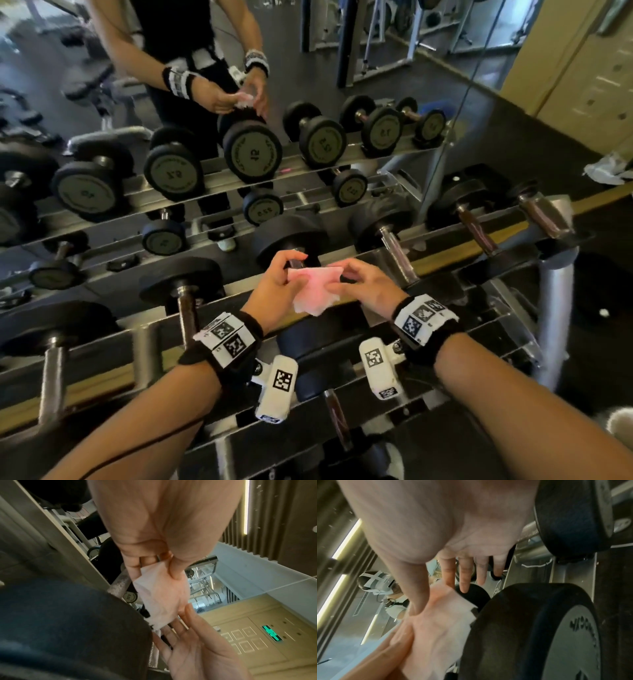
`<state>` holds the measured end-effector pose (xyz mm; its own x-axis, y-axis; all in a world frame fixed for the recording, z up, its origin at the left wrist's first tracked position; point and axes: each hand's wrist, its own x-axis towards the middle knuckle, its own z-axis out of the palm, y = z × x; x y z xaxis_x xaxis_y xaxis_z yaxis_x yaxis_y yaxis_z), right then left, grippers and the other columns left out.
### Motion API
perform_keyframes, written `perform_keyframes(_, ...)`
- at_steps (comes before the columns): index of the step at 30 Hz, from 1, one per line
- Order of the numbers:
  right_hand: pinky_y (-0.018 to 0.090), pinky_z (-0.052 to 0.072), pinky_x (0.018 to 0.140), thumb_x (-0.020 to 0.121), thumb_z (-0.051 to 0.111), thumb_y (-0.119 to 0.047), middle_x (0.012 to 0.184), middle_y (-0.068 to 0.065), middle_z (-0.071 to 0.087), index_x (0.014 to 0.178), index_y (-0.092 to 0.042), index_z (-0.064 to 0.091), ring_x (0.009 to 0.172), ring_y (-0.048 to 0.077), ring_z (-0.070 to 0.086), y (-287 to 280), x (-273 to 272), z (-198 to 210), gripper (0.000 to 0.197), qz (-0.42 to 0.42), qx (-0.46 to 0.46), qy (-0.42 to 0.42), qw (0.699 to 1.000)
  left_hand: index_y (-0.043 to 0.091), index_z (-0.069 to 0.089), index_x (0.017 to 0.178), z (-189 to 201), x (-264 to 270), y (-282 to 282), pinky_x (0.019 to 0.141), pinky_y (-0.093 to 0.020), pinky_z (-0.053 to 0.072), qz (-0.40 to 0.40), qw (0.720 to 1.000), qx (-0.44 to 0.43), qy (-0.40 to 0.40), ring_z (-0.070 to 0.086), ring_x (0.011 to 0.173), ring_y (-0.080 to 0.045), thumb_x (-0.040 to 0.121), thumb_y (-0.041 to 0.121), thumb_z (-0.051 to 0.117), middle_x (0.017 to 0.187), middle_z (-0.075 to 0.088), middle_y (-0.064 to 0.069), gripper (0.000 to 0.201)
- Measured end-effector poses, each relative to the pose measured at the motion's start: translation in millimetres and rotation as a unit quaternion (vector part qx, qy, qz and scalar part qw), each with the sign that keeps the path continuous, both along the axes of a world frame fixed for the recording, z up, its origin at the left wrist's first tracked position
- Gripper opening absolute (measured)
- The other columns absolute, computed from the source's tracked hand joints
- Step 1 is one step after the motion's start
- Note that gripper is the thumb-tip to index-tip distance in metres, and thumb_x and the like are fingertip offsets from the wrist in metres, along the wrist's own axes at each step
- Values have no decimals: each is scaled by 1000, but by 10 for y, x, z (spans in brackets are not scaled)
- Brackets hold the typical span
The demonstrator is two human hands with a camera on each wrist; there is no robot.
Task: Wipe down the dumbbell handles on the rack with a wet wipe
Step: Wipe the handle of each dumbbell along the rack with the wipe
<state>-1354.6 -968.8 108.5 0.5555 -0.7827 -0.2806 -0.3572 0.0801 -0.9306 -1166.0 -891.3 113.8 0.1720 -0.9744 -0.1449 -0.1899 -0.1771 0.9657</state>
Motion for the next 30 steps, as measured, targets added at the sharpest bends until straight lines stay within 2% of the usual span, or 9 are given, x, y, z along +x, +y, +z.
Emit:
perform_keyframes(3, 24, 51, 81, 85, 72, -4, 103, 17, 67, 106, 3, 65, 93, 20, 62, -120, -82, -43, 24, 0, 20, -55, 998, 34, 50, 110, -59, -207, -38, 78, -49, 55, 74, 997, 5, -24, 60, 88, -29, 100, 4, 55, 99, 61, -18, 32)
perform_keyframes(5, 25, 48, 70, 85, 71, -3, 86, 11, 64, 89, -4, 64, 80, 18, 58, -230, -112, -70, 8, 3, 13, -59, 998, 36, 50, 109, -93, -327, -62, 80, -48, 57, 122, 992, 8, -25, 65, 92, -30, 97, 5, 60, 102, 65, -14, 34)
perform_keyframes(8, 26, 43, 64, 88, 68, -9, 75, 0, 58, 77, -20, 58, 73, 16, 53, -396, -133, -106, 18, 13, 11, -40, 999, 32, 50, 115, -116, -453, -47, 79, -53, 60, 189, 982, 21, 0, 68, 94, -34, 92, 5, 68, 105, 68, -5, 39)
perform_keyframes(11, 27, 44, 65, 90, 64, -12, 82, 0, 56, 82, -23, 56, 77, 16, 53, -544, -176, -172, 16, 22, -22, -2, 1000, 23, 50, 126, -154, -469, 59, 87, -48, 56, 237, 971, 38, -2, 67, 98, -27, 88, 4, 73, 115, 68, -6, 49)
perform_keyframes(14, 36, 49, 84, 91, 58, -5, 99, 7, 63, 103, -11, 65, 92, 21, 58, -689, -180, -281, 15, -6, -36, 14, 999, 21, 55, 124, -223, -425, 226, 98, -41, 53, 263, 963, 62, -3, 67, 105, -23, 87, 3, 73, 115, 66, -6, 45)
perform_keyframes(18, 17, 49, 79, 94, 60, -14, 98, 2, 71, 110, -7, 74, 92, 15, 65, -794, -7, -435, 22, -25, 7, 32, 999, 22, 60, 121, -322, -393, 434, 102, -37, 50, 272, 958, 93, 6, 65, 113, -22, 86, 11, 75, 117, 67, -5, 39)
perform_keyframes(23, 38, 49, 103, 97, 59, -16, 109, 9, 70, 118, -4, 69, 108, 28, 66, -834, 436, -599, 26, -59, 169, 19, 984, 33, 64, 117, -372, -358, 566, 96, -27, 52, 231, 964, 130, 20, 64, 113, -8, 80, 20, 81, 121, 67, 6, 43)
perform_keyframes(27, 39, 51, 97, 98, 56, -11, 121, 14, 66, 125, -4, 64, 100, 25, 65, -805, 582, -583, 29, -30, 217, -22, 975, 26, 67, 119, -378, -281, 527, 94, -30, 56, 224, 962, 151, 41, 68, 108, -11, 76, 18, 83, 118, 69, 3, 47)
perform_keyframes(30, 37, 51, 90, 102, 43, -2, 135, 16, 57, 139, -6, 52, 122, 32, 57, -779, 599, -555, 38, 49, 264, -44, 962, 27, 67, 117, -392, -256, 517, 93, -33, 57, 211, 962, 167, 43, 70, 106, -14, 68, 30, 84, 114, 72, 3, 52)
